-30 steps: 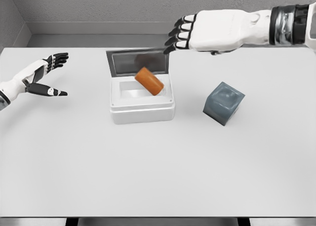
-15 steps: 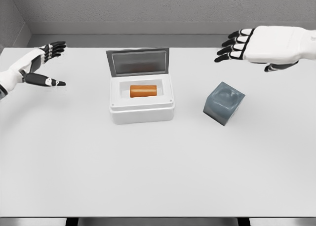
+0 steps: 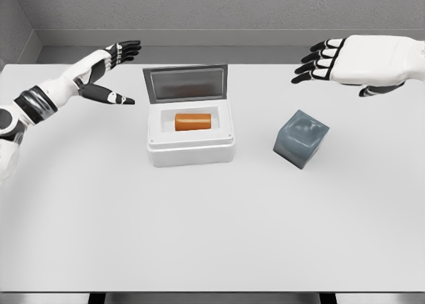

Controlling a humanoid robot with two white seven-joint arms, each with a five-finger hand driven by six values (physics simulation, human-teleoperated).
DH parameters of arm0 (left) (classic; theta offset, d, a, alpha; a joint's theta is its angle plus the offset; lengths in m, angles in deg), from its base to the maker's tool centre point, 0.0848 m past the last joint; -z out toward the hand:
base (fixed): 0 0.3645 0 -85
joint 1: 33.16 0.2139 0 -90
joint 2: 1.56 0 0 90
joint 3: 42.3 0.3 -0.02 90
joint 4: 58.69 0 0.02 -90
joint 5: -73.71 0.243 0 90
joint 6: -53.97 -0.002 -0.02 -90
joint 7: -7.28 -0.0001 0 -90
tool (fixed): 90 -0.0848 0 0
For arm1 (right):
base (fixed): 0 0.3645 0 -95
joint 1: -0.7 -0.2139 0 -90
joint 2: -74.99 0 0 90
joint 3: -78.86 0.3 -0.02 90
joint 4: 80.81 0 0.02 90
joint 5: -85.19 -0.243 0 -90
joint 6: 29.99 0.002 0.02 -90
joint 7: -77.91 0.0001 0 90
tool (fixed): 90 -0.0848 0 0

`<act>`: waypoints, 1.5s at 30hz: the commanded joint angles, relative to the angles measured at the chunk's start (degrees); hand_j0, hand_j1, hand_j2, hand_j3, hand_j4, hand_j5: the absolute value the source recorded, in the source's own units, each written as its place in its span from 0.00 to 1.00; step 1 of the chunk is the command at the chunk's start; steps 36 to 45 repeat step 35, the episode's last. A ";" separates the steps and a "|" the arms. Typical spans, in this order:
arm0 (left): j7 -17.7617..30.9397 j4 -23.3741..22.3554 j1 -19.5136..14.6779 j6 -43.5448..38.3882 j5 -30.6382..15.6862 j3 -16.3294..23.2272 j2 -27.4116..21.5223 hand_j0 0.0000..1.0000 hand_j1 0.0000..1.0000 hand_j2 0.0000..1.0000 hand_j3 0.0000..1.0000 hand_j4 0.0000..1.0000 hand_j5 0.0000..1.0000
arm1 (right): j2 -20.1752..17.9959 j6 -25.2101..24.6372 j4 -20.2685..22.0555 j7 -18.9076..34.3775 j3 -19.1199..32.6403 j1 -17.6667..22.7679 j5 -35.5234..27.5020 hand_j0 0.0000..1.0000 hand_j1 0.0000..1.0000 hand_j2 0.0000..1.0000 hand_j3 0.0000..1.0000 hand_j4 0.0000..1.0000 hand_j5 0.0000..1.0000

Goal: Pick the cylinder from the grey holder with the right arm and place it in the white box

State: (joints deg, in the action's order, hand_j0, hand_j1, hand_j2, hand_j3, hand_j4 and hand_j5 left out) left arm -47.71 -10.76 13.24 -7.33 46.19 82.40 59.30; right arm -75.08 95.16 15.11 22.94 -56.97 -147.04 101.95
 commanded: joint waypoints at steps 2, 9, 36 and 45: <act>-0.01 4.28 0.53 -0.04 -0.43 0.64 -0.04 1.00 1.00 1.00 1.00 1.00 1.00 | 0.04 -0.15 -0.22 -0.03 0.04 0.00 0.03 1.00 1.00 1.00 1.00 1.00 1.00; -0.01 9.55 1.93 -0.13 -0.78 3.18 -1.19 1.00 1.00 1.00 1.00 1.00 1.00 | -0.05 -0.15 -0.04 -0.03 0.04 -0.09 0.30 1.00 1.00 1.00 1.00 1.00 1.00; -0.01 9.91 5.10 2.33 -7.73 2.92 -9.62 1.00 1.00 1.00 1.00 1.00 1.00 | -0.14 -0.15 -0.13 -0.03 -0.22 0.00 0.30 1.00 1.00 1.00 1.00 1.00 1.00; -0.01 9.91 5.10 2.33 -7.73 2.92 -9.62 1.00 1.00 1.00 1.00 1.00 1.00 | -0.14 -0.15 -0.13 -0.03 -0.22 0.00 0.30 1.00 1.00 1.00 1.00 1.00 1.00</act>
